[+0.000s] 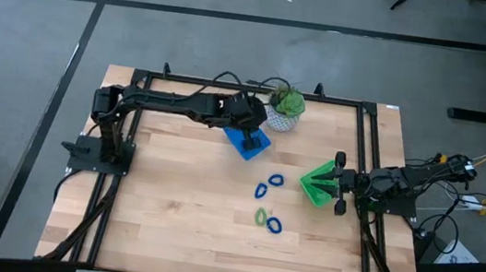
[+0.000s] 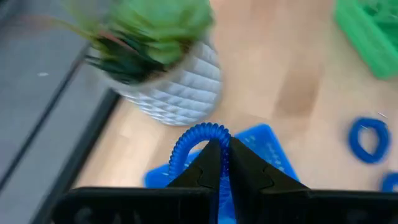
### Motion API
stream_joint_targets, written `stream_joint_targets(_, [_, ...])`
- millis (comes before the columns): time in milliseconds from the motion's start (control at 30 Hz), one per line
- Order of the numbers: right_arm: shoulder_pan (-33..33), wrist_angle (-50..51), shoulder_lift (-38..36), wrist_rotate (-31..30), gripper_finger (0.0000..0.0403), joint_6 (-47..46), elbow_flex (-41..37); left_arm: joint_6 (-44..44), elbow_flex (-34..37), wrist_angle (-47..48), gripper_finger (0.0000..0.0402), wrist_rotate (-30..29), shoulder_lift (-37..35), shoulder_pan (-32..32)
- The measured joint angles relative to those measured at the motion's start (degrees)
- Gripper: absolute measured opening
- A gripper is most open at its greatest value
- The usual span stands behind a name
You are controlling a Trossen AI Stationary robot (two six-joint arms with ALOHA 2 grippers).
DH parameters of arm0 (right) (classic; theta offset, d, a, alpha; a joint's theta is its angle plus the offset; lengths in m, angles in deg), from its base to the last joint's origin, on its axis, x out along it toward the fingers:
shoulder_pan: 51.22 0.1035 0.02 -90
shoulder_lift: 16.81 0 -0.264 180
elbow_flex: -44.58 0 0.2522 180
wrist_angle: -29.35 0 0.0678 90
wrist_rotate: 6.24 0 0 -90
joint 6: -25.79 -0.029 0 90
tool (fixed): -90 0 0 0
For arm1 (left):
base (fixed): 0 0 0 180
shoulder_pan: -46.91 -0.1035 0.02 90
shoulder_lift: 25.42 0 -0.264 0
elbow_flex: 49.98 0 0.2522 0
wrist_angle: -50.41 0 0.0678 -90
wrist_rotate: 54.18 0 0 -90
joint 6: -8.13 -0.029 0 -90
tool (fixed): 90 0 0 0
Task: Sort items
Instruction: Put the blue spring keychain into the blue bin
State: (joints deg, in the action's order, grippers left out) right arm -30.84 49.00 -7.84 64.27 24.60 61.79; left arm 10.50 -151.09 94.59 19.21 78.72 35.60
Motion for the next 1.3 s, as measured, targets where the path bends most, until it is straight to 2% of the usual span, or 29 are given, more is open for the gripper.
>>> stream_joint_targets(167, [-0.01, 0.0, 0.0, 0.01, 0.009, 0.0, 0.0, -0.47, 3.46, -0.43, 0.0011, 4.25, 0.13, -0.09])
stream_joint_targets(567, [0.0, 0.0, 0.0, 0.02, 0.009, 0.0, 0.0, 0.07, 11.17, -8.88, 0.0012, 7.7, 0.15, -0.11])
stream_joint_targets(867, [0.0, 0.0, 0.0, 0.02, 0.009, 0.0, 0.0, 0.87, 14.92, -13.68, 0.0016, 7.73, 0.76, -0.46])
stream_joint_targets(1067, [-0.02, -0.01, 0.0, 0.02, 0.009, 0.0, 0.0, 2.4, 15.29, -13.9, 0.0039, 7.56, 0.79, -0.84])
stream_joint_targets(1300, [-0.02, -0.02, 0.0, 0.02, 0.009, 0.0, 0.0, 2.45, 15.29, -13.99, 0.0085, 5.18, 0.79, -0.84])
